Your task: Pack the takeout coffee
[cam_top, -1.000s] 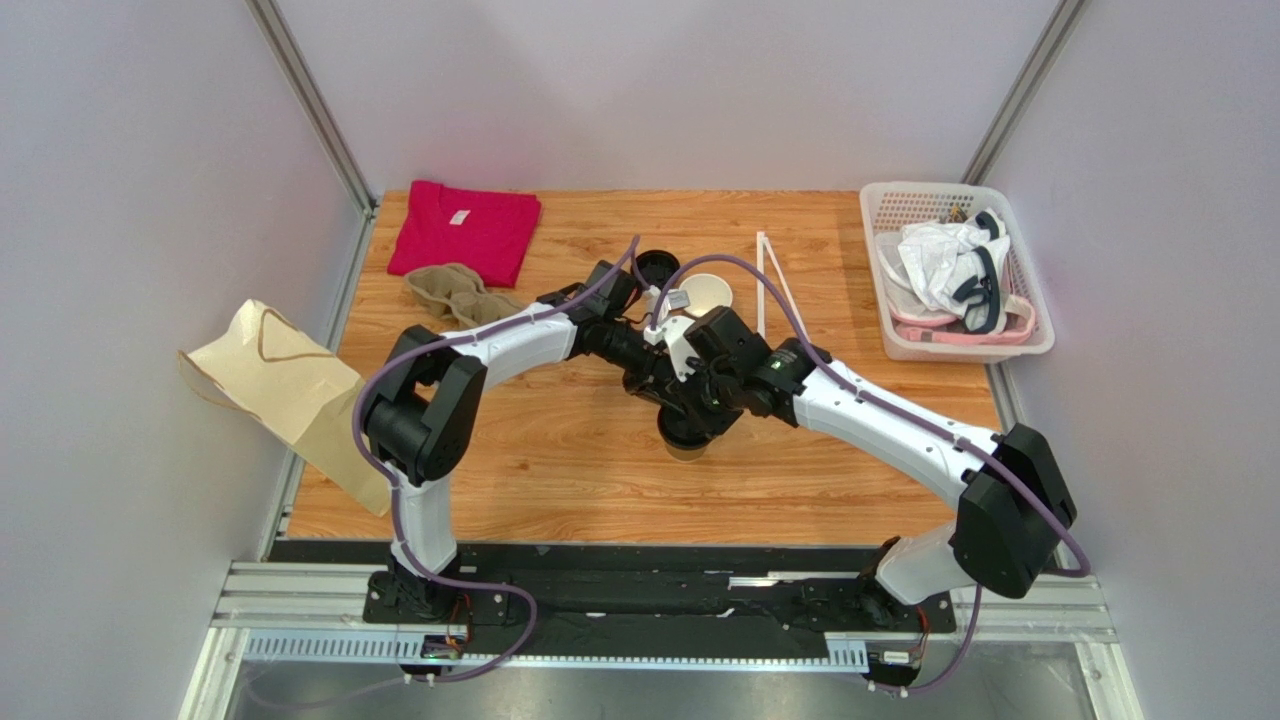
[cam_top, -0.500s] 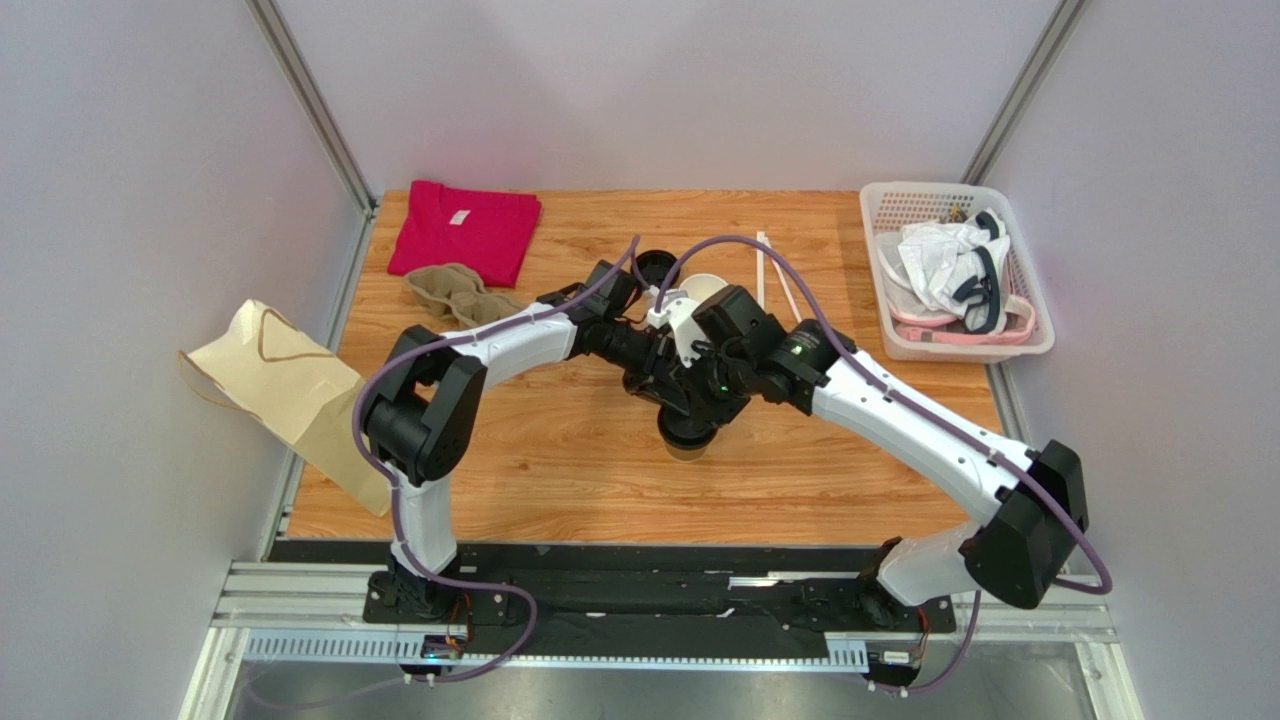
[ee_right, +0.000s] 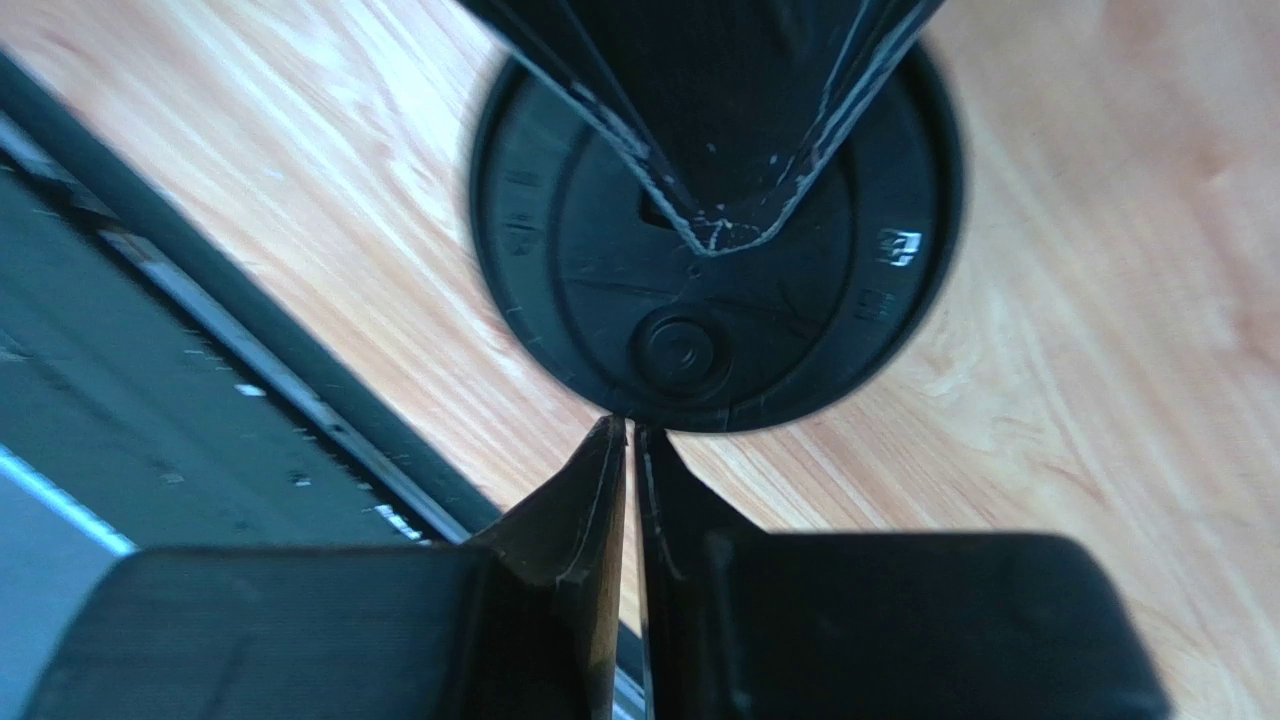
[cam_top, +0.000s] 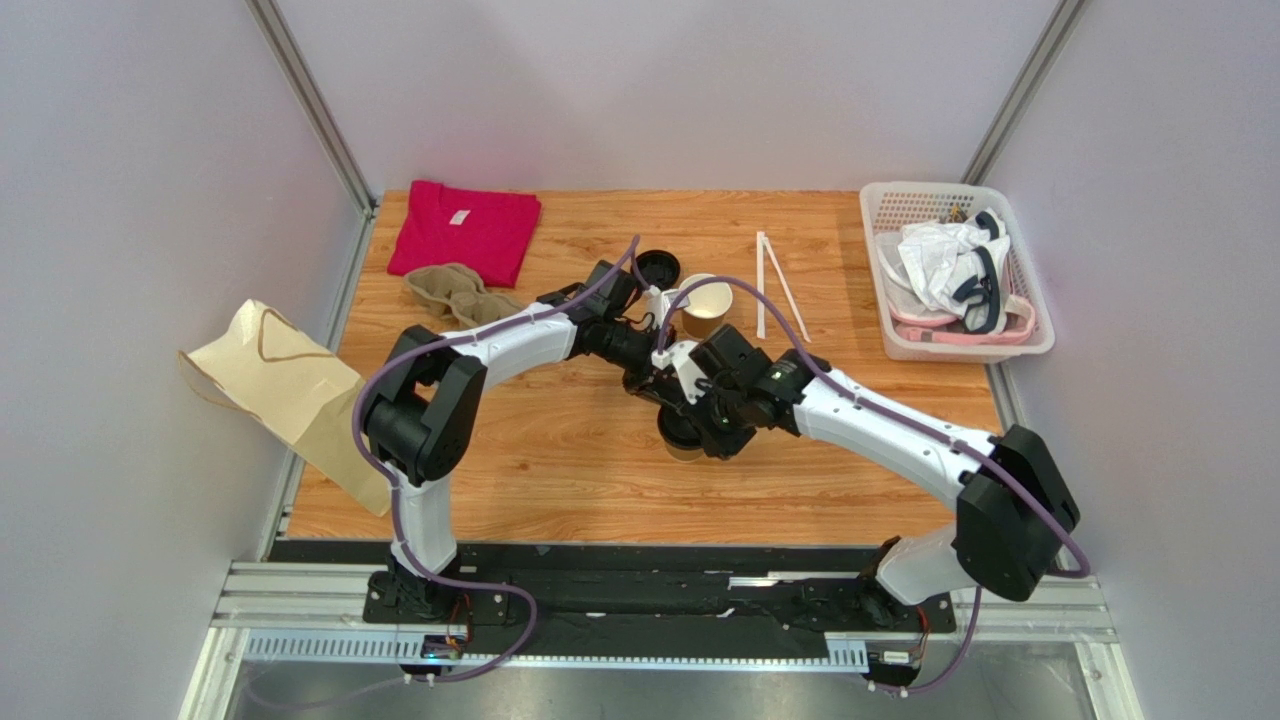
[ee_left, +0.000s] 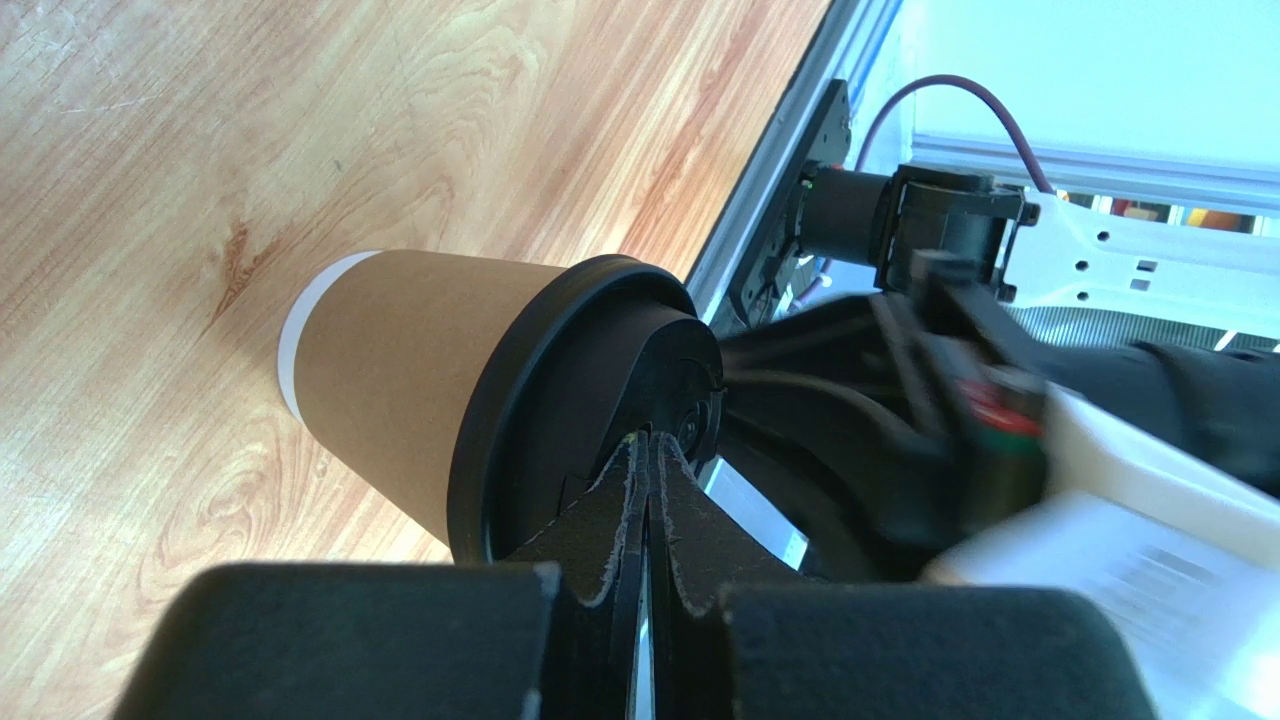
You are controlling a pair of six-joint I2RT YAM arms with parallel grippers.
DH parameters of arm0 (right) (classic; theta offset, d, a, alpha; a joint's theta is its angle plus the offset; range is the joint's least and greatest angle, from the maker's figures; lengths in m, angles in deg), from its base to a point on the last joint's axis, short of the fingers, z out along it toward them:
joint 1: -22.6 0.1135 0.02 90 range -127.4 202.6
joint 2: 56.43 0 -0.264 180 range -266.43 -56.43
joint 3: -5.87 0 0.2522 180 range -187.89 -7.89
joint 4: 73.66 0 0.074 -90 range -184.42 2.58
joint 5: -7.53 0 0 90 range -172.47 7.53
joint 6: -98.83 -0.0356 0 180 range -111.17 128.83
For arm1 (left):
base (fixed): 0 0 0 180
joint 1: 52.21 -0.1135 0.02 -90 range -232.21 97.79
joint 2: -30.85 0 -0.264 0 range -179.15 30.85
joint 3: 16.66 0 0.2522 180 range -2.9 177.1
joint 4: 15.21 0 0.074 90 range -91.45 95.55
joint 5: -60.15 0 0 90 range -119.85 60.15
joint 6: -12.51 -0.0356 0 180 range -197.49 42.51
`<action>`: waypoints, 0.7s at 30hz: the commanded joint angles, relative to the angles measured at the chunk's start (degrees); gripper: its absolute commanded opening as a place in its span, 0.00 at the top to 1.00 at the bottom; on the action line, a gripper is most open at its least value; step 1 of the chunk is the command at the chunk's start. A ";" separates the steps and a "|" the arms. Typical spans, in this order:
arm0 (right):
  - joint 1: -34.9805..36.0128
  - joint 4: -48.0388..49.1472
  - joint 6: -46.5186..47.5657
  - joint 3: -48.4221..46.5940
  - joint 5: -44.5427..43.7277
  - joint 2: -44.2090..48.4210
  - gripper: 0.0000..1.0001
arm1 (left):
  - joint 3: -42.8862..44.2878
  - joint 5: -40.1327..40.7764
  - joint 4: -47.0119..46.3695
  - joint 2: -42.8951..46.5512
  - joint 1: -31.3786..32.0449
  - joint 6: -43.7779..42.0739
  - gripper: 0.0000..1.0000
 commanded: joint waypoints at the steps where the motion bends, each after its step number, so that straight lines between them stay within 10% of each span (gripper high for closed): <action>1: -0.95 6.57 1.08 0.94 -2.52 0.43 0.89 | -0.32 8.03 1.84 -2.22 -0.16 -3.07 0.96; 21: -7.11 11.67 -0.15 -3.46 -1.20 -0.62 0.88 | -4.27 7.94 -2.55 4.90 -1.92 3.25 0.88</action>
